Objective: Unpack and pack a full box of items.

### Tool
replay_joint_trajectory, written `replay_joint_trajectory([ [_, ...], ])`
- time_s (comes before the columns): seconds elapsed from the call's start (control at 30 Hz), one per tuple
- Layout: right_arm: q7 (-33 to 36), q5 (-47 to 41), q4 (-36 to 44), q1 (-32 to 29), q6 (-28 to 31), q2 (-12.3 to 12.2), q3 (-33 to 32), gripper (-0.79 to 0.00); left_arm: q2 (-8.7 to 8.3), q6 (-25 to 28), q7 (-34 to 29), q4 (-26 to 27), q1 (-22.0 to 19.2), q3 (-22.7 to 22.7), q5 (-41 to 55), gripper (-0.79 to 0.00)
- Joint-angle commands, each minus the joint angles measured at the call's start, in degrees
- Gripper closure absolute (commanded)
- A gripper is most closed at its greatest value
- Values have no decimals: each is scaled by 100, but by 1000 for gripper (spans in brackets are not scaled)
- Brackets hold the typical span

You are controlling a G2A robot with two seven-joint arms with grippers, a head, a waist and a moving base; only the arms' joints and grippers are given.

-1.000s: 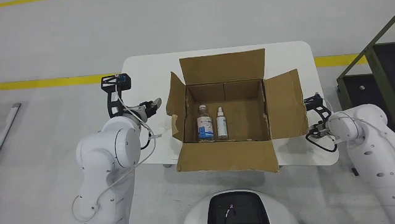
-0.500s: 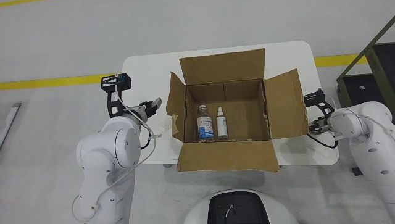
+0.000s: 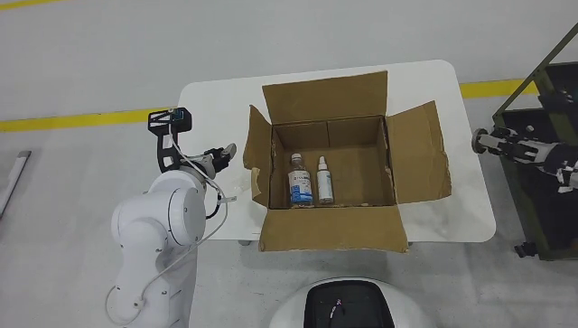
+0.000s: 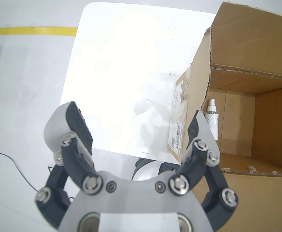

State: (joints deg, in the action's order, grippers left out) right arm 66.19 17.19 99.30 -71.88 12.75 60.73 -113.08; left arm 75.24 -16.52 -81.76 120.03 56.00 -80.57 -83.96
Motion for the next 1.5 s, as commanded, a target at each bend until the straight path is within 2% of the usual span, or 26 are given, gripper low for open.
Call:
replay_joint_trajectory([
  [0.0, -90, -708, 57, -102, 323, -2, -156, 0, 0, 0, 0, 0, 0, 0, 0, -785],
  [0.13, -5, -1341, -17, -151, 735, -40, -218, 0, 0, 0, 0, 0, 0, 0, 0, -785],
  [0.53, -11, -1329, -26, -127, 717, -62, -170, 0, 0, 0, 0, 0, 0, 0, 0, -785],
  [0.7, -319, -1355, 506, -183, 1049, -73, 153, 0, 0, 0, 0, 0, 0, 0, 0, -785],
  [0.83, -283, -1305, 998, 27, 1159, -103, 605, 0, 0, 0, 0, 0, 0, 0, 0, -785],
  [1.0, -236, -381, 1441, 429, 924, -129, 1510, 0, 0, 0, 0, 0, 0, 0, 0, -785],
  [1.13, -387, 519, 1466, 707, 632, -107, 2396, 0, 0, 0, 0, 0, 0, 0, 0, -785],
  [1.37, -820, 2398, 1119, 1107, -365, -3, 3821, 0, 0, 0, 0, 0, 0, 0, 0, -785],
  [1.47, -913, 2633, 986, 1189, -622, 33, 4091, 0, 0, 0, 0, 0, 0, 0, 0, -785],
])
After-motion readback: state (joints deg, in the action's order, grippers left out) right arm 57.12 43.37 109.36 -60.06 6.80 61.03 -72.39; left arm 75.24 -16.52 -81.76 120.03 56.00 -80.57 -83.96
